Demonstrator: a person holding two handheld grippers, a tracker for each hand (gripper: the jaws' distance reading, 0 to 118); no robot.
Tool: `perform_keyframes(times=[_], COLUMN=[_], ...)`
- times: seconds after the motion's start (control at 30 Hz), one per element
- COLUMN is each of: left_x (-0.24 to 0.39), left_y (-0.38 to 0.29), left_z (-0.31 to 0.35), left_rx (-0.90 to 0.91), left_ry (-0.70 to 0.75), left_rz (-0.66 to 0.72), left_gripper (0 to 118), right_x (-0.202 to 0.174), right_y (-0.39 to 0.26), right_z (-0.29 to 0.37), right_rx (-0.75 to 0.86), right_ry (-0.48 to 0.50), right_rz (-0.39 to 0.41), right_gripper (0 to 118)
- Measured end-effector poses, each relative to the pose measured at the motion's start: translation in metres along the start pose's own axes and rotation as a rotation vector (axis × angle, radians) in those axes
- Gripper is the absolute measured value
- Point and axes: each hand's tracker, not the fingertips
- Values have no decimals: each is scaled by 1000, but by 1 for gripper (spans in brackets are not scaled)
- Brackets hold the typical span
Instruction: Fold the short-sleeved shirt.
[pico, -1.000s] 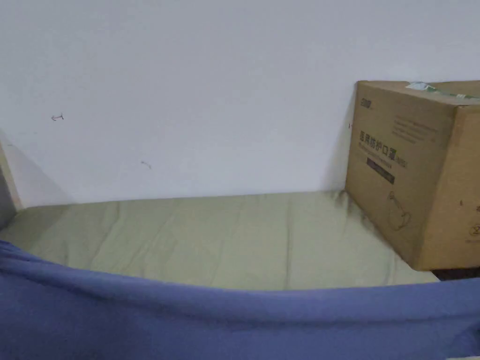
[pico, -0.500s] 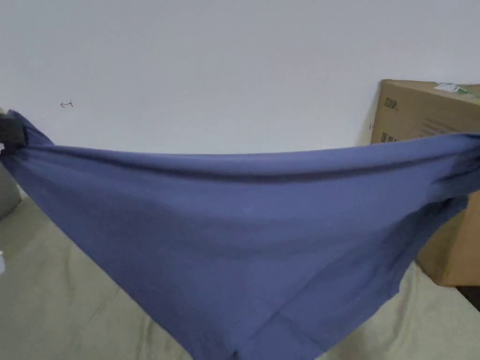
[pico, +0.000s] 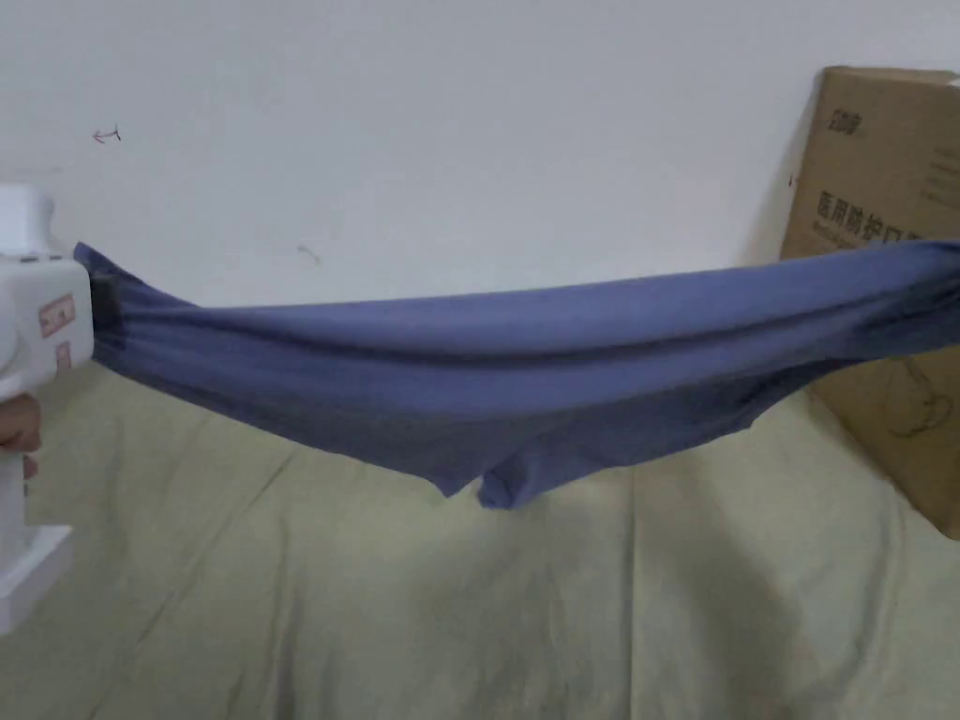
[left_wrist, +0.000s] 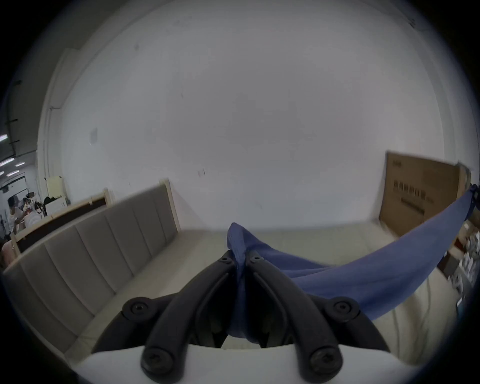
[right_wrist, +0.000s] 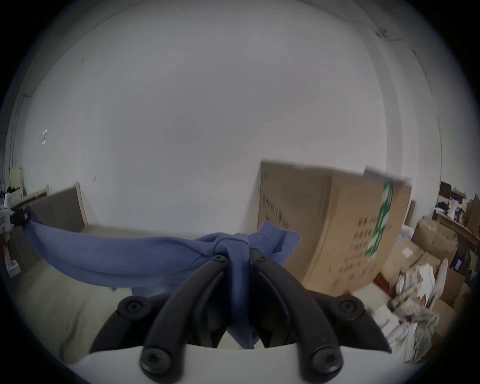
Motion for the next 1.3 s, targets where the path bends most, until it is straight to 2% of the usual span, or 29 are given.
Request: perform_keyframes(times=[0.17, 0.3, 0.43, 0.63, 0.8, 0.83, 0.87, 0.9, 0.93, 0.97, 1.0, 1.03, 1.1, 1.17, 1.2, 1.23, 1.27, 1.3], left_x=[6, -4, -14, -37, -55, -59, -60, -60, -61, -66, -69, -71, -83, -88, -77, -64, -59, -52], left_y=[-109, -169, -196, -214, -242, -250, -259, -267, -274, -282, -279, -277, -285, -284, -272, -257, -255, -254], left_z=[-2, 29, 89, 192, 251, 254, 258, 262, 267, 270, 287, 297, 315, 345, 374, 404, 423, 441], left_rx=[-183, -271, -300, -304, -317, -338, -371, -399, -430, -425, -333, -350, -303, -232, -202, -191, -173, -141], left_ry=[-64, -125, -158, -188, -210, -221, -227, -210, -197, -191, -204, -174, -173, -138, -112, -131, -125, -71], left_rz=[31, 69, 90, 92, 82, 79, 81, 82, 75, 80, 88, 81, 97, 117, 118, 120, 114, 102], left_gripper=[5, 5, 5, 5, 6, 10, 22, 60, 99, 118, 111, 111, 111, 112, 108, 96, 72, 29], right_x=[8, 10, 18, 27, 30, 29, 28, 29, 29, 28, 36, 34, 26, 11, 2, -7, -18, -29], right_y=[-120, -180, -214, -242, -273, -281, -291, -300, -306, -311, -319, -317, -303, -292, -286, -282, -279, -276], right_z=[9, 69, 139, 252, 320, 327, 332, 334, 336, 341, 342, 349, 375, 399, 412, 421, 434, 444], right_rx=[-168, -194, -233, -243, -296, -304, -318, -357, -389, -383, -382, -373, -272, -204, -179, -170, -140, -105], right_ry=[35, 72, 107, 103, 111, 106, 99, 115, 114, 100, 89, 87, 96, 65, 83, 119, 148, 161], right_rz=[4, -3, -22, -27, 62, 77, 86, 79, 70, 52, 39, 30, 5, 25, 31, 34, 32, 28], right_gripper=[11, 11, 11, 11, 11, 11, 11, 13, 23, 46, 96, 116, 118, 118, 117, 114, 105, 70])
